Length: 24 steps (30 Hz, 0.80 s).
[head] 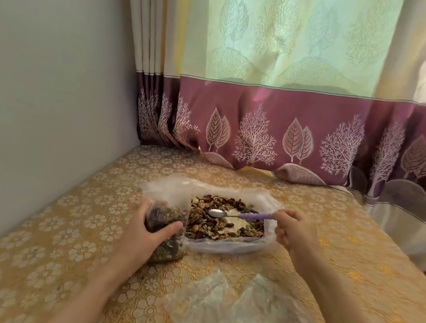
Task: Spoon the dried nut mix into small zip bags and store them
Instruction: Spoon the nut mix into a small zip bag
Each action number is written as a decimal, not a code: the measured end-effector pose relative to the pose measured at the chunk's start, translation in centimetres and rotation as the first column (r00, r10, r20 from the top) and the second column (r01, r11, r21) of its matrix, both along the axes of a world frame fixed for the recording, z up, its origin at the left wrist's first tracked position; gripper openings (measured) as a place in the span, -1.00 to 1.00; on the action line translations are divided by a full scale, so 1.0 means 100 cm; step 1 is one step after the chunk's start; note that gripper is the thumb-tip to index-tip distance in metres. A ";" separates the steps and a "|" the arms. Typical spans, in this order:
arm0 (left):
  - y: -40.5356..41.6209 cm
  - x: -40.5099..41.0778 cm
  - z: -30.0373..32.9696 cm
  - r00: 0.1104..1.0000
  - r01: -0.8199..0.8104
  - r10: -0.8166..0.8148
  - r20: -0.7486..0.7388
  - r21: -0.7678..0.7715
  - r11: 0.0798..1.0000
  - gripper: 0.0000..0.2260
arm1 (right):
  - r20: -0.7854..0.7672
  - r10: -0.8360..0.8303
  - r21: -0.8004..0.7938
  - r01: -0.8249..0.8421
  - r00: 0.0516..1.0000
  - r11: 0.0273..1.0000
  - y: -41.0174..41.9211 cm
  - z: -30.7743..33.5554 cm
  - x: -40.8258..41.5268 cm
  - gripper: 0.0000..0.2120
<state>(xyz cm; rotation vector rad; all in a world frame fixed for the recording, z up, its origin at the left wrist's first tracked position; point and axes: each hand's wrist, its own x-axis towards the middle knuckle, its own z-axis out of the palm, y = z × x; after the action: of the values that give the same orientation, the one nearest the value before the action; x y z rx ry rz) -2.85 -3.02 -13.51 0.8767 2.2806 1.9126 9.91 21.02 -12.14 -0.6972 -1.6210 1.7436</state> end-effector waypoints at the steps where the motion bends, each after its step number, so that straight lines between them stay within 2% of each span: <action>1: 0.000 -0.001 -0.003 1.000 0.010 -0.010 0.001 0.012 1.000 -0.58 | -0.035 -0.030 -0.024 0.029 0.999 0.999 0.002 0.004 -0.003 -0.94; 2: 0.000 -0.003 -0.006 1.000 0.016 -0.016 0.011 0.029 0.999 -0.59 | -0.033 -0.071 0.035 0.072 0.997 0.997 0.003 0.007 -0.005 -0.90; 3: 0.000 -0.005 -0.008 1.000 0.018 -0.019 0.021 0.042 0.999 -0.60 | -0.012 -0.129 0.165 0.129 0.992 0.978 0.004 0.011 -0.007 -0.86; 5: -0.001 -0.008 -0.011 0.999 0.025 -0.026 0.024 0.052 0.998 -0.65 | 0.001 -0.250 0.488 0.218 0.968 0.845 0.003 0.019 -0.012 -0.79; 6: -0.001 -0.009 -0.011 0.999 0.029 -0.031 0.023 0.057 0.998 -0.67 | -0.022 -0.277 0.588 0.236 0.961 0.774 0.002 0.023 -0.015 -0.77; 10: 0.000 -0.009 -0.012 0.999 0.031 -0.032 0.014 0.066 0.997 -0.68 | -0.099 -0.282 0.697 0.269 0.954 0.665 -0.002 0.033 -0.021 -0.83; 12: 0.000 -0.009 -0.012 1.000 0.028 -0.029 0.014 0.061 0.998 -0.66 | -0.105 -0.246 0.701 0.247 0.964 0.669 -0.005 0.030 -0.025 -0.84; 14: 0.000 -0.009 -0.012 1.000 0.020 -0.021 0.011 0.048 0.999 -0.61 | -0.071 -0.195 0.662 0.192 0.978 0.724 -0.009 0.024 -0.029 -0.83; 16: 0.000 -0.008 -0.012 1.000 0.014 -0.015 0.012 0.045 0.999 -0.57 | -0.030 -0.149 0.556 0.141 0.988 0.820 -0.012 0.015 -0.035 -0.77; 19: 0.000 -0.008 -0.012 1.000 0.010 -0.011 0.011 0.043 0.999 -0.56 | -0.009 -0.077 0.366 0.075 0.997 0.928 -0.015 0.007 -0.039 -0.55; 22: 0.000 -0.008 -0.012 1.000 0.009 -0.009 0.011 0.039 0.999 -0.57 | 0.020 0.014 0.238 -0.018 1.000 0.971 -0.016 0.005 -0.038 -0.45; 24: -0.001 -0.008 -0.012 1.000 0.006 -0.006 0.009 0.029 1.000 -0.56 | 0.025 -0.008 0.189 0.003 1.000 0.982 -0.014 0.005 -0.037 -0.46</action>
<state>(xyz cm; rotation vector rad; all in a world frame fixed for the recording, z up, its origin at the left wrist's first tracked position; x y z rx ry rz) -3.68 -3.12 -14.76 0.8749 2.2484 1.9476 6.18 19.58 -11.66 -0.6347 -1.7724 1.5567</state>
